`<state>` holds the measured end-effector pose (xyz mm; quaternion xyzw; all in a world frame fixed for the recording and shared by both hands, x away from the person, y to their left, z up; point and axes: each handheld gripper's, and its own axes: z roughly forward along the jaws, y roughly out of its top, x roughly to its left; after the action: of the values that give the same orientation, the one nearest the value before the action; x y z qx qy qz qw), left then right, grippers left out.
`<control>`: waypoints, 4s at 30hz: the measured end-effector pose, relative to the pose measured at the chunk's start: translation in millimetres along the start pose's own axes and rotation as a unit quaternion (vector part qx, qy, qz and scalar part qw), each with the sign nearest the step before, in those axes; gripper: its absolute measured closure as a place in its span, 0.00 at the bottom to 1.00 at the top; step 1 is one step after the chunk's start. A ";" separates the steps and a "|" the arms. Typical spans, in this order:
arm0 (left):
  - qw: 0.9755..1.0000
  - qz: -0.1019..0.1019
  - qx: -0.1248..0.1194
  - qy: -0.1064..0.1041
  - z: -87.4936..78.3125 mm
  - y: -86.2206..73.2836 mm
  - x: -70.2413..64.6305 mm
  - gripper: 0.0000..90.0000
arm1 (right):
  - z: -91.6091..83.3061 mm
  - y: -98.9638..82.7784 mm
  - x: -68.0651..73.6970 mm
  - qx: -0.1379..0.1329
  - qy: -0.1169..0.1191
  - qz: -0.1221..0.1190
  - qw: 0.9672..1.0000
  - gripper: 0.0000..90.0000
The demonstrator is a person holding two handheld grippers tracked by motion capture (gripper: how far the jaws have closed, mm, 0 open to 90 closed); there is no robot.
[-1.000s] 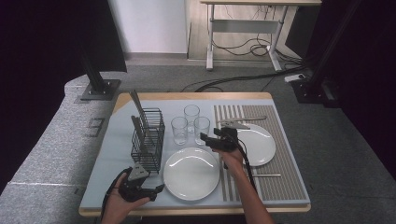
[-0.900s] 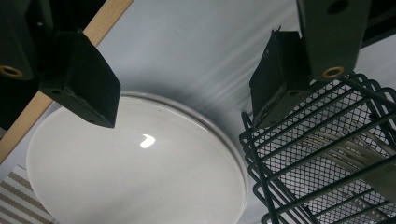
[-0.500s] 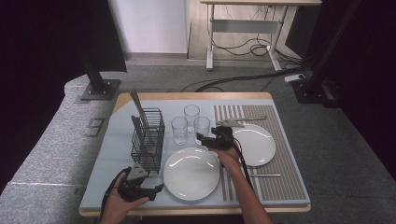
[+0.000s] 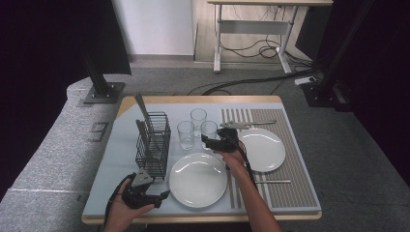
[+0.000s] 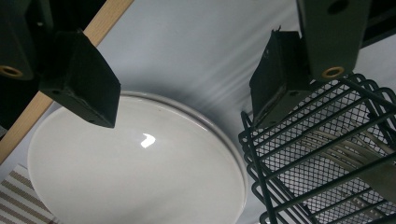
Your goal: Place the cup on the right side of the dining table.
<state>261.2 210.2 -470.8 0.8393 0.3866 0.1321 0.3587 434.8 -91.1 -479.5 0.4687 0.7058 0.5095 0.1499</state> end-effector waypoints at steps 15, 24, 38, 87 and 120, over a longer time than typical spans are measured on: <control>1.000 0.001 -0.001 0.002 -0.4 0.2 -0.1 0.28 | 9.8 1.9 -3.9 0.005 -0.005 0.008 1.000 0.23; 1.000 -0.001 -0.001 0.000 -0.8 0.1 0.5 0.28 | 17.9 2.5 -5.0 0.011 -0.014 0.008 1.000 0.23; 1.000 0.000 -0.001 0.000 -0.9 0.2 0.2 0.28 | 26.4 0.6 -3.7 0.012 -0.026 0.009 1.000 0.23; 1.000 0.002 0.003 -0.002 2.0 0.1 -0.7 0.28 | 39.6 -1.3 5.2 0.024 -0.077 -0.045 0.996 0.32; 1.000 0.002 0.002 -0.001 1.5 0.1 -0.5 0.28 | 25.6 8.4 -0.7 0.011 -0.061 -0.048 0.997 0.33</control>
<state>261.7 209.1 -471.8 0.8410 0.3847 0.1310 0.3571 457.0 -76.5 -483.6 0.4660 0.7229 0.4640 0.2120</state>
